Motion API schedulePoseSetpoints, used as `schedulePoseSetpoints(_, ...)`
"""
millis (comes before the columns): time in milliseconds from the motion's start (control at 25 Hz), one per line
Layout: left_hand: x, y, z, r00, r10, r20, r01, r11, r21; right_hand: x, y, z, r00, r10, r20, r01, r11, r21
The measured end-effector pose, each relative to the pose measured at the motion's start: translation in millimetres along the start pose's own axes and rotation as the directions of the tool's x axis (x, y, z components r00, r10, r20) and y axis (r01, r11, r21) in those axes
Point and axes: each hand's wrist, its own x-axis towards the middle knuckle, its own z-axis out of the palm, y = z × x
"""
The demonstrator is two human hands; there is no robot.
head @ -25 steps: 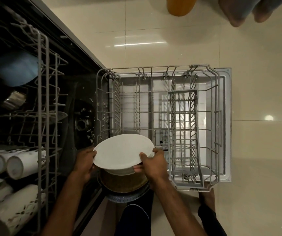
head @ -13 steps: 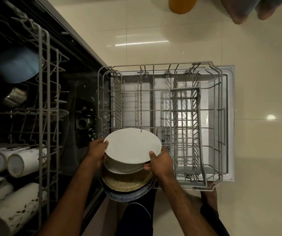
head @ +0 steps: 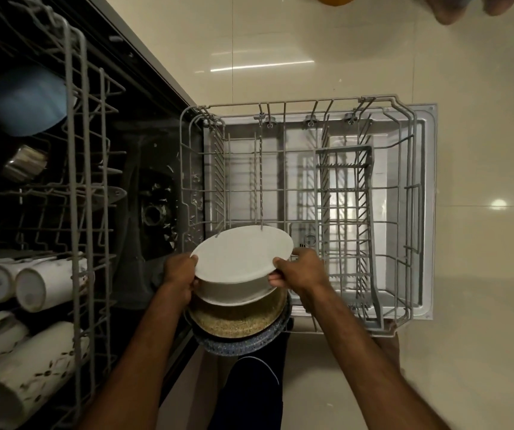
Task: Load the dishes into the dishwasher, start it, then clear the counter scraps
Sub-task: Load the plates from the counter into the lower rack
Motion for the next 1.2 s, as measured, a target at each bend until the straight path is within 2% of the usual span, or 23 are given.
schedulePoseSetpoints(280,-20.1,-0.2,-5.0,0.999,-0.044,-0.011,0.042,0.986,-0.162,-7.5,-24.7,-15.3,0.998,0.048,0.042,-0.049,0.998,0.027)
schedulePoseSetpoints(400,-22.7,11.1,-7.8,1.0,-0.001,-0.023,-0.004,0.979,-0.204,-6.7,-26.6,-16.1,0.996,0.072,0.046,-0.076,0.994,0.073)
schedulePoseSetpoints(480,-22.0,21.3,-7.9,0.998,0.048,-0.034,-0.054,0.979,-0.198,-3.7,-23.5,-15.0,0.994,0.097,0.044,-0.101,0.99,0.1)
schedulePoseSetpoints(600,-20.7,26.6,-5.0,0.999,0.009,-0.037,-0.014,0.989,-0.146,-3.5,-12.8,-12.3,0.992,0.122,0.029,-0.125,0.988,0.093)
schedulePoseSetpoints(760,-18.7,21.7,7.4,0.997,0.03,-0.075,-0.036,0.996,-0.083,-2.3,-2.8,-18.9,0.992,0.124,0.018,-0.125,0.984,0.128)
schedulePoseSetpoints(960,-16.8,2.8,6.8,0.998,-0.062,-0.024,0.058,0.989,-0.133,1.9,-6.2,-23.5,0.994,0.102,0.028,-0.104,0.993,0.058)
schedulePoseSetpoints(1200,2.7,1.5,2.3,0.999,0.013,-0.049,-0.02,0.99,-0.14,8.0,2.4,-10.0,0.994,0.108,0.01,-0.109,0.992,0.057)
